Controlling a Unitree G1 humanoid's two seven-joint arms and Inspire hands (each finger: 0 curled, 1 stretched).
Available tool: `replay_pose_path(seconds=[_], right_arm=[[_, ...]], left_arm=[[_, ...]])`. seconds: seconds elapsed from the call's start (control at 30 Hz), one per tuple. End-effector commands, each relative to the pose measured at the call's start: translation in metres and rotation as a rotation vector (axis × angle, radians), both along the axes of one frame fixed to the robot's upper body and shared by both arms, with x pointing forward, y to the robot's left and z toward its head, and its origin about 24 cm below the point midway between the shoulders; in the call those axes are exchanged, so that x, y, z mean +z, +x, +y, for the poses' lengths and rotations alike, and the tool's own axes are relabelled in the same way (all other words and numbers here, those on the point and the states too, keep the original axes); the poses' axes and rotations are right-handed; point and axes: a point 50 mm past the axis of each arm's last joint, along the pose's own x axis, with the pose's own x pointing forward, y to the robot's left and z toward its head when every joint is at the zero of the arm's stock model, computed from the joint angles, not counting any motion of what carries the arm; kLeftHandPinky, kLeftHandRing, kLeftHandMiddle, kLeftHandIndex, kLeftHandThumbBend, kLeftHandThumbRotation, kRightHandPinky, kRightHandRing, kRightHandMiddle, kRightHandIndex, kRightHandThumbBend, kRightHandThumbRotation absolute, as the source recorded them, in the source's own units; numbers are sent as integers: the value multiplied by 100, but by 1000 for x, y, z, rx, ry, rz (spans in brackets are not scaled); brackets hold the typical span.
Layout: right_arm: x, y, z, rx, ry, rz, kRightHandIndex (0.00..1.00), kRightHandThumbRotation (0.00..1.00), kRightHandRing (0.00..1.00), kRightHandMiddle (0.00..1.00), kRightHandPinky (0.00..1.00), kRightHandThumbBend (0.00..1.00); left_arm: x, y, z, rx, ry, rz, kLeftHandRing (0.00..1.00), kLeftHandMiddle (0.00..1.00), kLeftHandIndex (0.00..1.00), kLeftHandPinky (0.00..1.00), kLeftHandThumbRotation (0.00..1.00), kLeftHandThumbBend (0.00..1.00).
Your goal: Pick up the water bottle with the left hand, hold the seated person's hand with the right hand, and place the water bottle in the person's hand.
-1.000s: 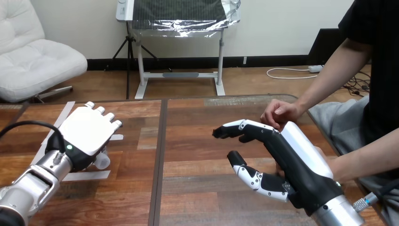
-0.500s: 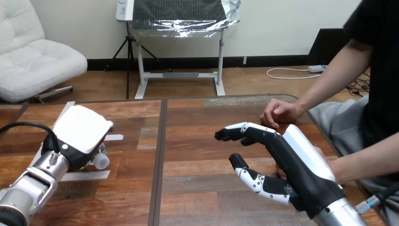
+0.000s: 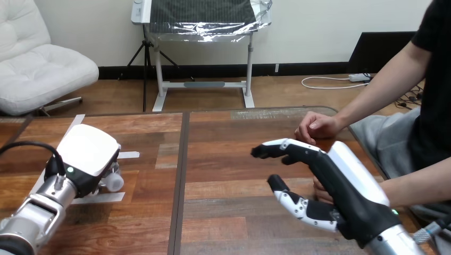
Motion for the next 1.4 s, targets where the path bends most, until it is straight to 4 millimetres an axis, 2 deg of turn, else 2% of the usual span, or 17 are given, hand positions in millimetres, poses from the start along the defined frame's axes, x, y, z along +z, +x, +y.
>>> replay_pose_path(seconds=[0.0,0.27,1.0,1.37], right_arm=[[18,1,-2,0,7,-71,73,0,80,77,76,24],[19,0,-4,-7,-8,-64,74,0,80,77,76,24],[20,0,-3,-10,-20,-50,74,0,80,78,76,23],[21,0,-2,-13,-26,-49,74,0,80,78,76,24]], left_arm=[[18,18,-10,-15,-1,-79,40,42,46,40,0,75],[14,18,-11,10,-8,-50,37,38,42,35,0,70],[6,11,-13,22,-75,-41,40,42,47,38,0,68],[4,8,-13,0,-102,-51,40,42,46,40,0,67]])
